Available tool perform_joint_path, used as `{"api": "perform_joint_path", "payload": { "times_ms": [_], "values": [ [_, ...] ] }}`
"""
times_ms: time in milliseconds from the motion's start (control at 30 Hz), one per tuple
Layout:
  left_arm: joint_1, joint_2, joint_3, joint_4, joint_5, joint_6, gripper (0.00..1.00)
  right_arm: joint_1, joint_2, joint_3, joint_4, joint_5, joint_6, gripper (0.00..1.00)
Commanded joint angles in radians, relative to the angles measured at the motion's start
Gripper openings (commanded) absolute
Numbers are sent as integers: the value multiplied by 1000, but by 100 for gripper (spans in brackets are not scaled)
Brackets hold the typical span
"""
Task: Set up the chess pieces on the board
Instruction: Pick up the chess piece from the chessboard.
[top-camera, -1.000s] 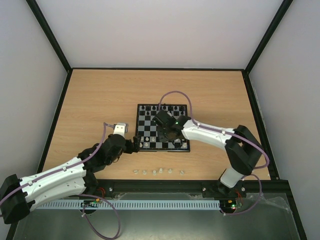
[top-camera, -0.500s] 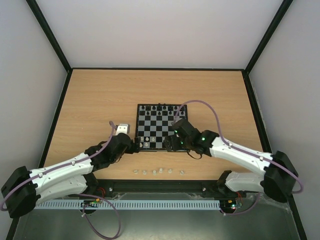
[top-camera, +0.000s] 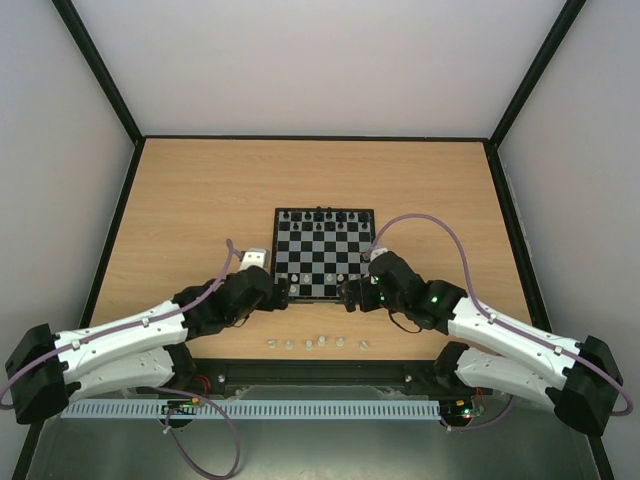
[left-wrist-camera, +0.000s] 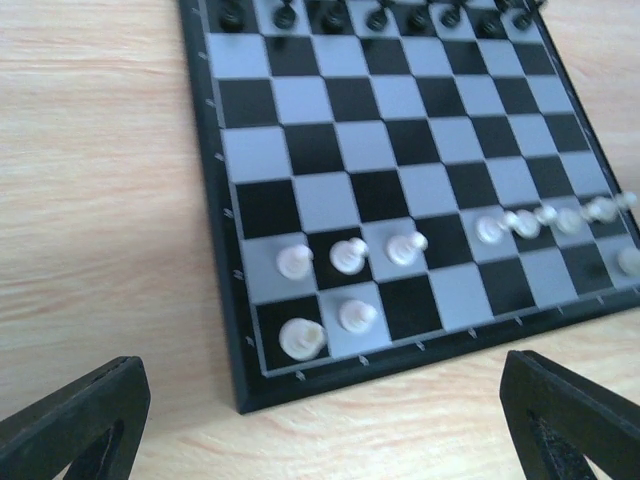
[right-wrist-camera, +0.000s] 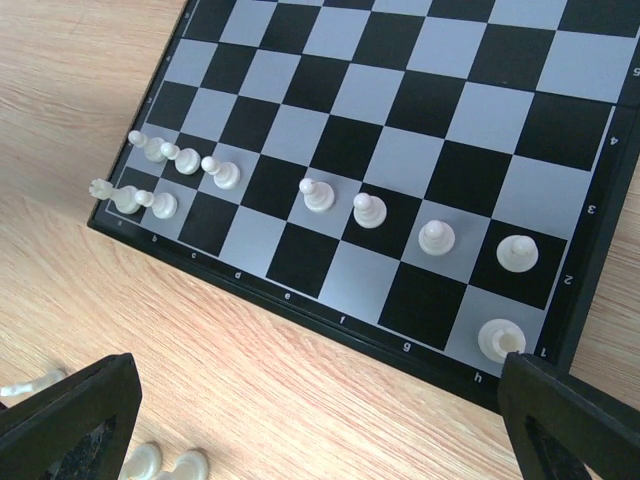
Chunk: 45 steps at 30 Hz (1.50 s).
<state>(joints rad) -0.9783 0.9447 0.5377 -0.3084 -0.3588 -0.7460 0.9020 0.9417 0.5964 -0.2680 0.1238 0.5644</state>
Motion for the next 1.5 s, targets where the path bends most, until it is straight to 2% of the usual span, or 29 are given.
{"api": "perform_joint_path", "payload": {
  "times_ms": [0,233,867,1033,1133,1267,1367,1467],
  "values": [
    [-100,45,63,-86,-39,-72,99,5,-14,-12,17,-6,-3,99],
    [-141,53,70,-120,-92,-116,99,6,-13,-15,20,-13,-4,99],
    [-118,46,44,-97,-122,-77,99,5,36,1,1,30,3,99],
    [-93,44,34,-79,-114,-54,99,6,72,20,-32,97,20,99],
    [-71,41,27,-54,-112,-29,99,5,125,40,-70,151,43,83],
    [-34,37,15,-13,-102,14,99,5,177,65,-67,134,43,60],
    [-7,31,0,21,-94,45,99,13,209,90,-37,75,36,52],
    [24,22,-23,56,-80,75,99,51,275,148,-43,77,34,51]
  ]
}}
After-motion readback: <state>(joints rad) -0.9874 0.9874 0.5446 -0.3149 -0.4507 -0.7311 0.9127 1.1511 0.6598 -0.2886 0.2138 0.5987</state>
